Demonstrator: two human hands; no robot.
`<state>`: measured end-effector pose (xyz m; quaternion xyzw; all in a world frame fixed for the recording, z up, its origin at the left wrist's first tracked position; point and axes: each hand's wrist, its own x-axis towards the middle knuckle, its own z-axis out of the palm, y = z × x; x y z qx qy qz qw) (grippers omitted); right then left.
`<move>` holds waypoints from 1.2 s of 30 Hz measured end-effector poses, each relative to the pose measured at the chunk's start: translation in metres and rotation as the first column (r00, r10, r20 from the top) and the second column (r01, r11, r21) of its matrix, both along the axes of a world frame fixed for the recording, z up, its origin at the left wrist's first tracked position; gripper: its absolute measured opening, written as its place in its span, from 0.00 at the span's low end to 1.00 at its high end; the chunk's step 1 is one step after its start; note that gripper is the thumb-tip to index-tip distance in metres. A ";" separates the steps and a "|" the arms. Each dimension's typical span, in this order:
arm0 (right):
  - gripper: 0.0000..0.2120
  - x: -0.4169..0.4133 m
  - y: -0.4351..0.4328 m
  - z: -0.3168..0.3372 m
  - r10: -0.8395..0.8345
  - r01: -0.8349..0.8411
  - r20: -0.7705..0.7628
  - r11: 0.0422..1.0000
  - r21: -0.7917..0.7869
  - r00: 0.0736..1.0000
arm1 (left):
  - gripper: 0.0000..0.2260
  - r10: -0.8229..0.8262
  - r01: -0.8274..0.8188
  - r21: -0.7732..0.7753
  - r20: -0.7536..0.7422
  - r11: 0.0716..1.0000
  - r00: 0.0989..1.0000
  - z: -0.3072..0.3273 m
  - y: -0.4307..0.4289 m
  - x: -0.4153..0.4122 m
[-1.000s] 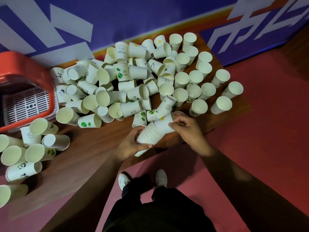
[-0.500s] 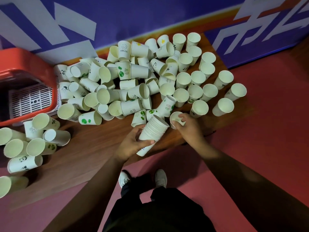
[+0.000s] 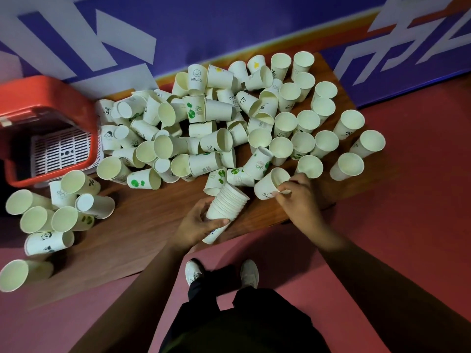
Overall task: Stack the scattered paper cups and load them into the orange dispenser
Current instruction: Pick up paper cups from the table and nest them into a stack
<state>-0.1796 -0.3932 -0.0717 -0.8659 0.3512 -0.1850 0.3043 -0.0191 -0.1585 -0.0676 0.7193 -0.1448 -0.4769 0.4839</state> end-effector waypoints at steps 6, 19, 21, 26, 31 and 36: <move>0.11 0.009 -0.007 0.043 -0.104 0.029 0.150 0.901 0.433 0.983 | 0.30 -0.090 0.091 -0.015 0.038 0.996 0.995 0.003 -0.014 -0.004; 0.31 0.008 -0.002 0.045 0.031 -0.143 0.149 0.515 0.845 0.988 | 0.29 -0.128 0.118 -0.120 -0.082 0.986 0.988 0.022 -0.050 -0.021; 0.24 0.007 -0.011 0.045 -0.054 -0.082 0.131 0.537 0.840 0.990 | 0.29 -0.119 0.108 -0.125 -0.088 0.986 0.989 0.022 -0.056 -0.021; 0.15 -0.001 -0.052 0.024 -0.114 0.146 -0.129 0.949 0.279 0.985 | 0.30 -0.093 0.084 -0.094 -0.092 0.992 0.991 0.020 -0.071 -0.022; 0.15 -0.009 -0.075 -0.008 -0.116 0.102 -0.456 0.993 -0.055 0.882 | 0.25 -0.093 0.088 -0.062 -0.081 0.994 0.992 0.018 -0.077 -0.026; 0.09 -0.016 -0.077 -0.020 -0.089 0.031 -0.527 0.993 -0.118 0.845 | 0.27 -0.099 0.098 -0.021 -0.057 0.995 0.993 0.012 -0.082 -0.022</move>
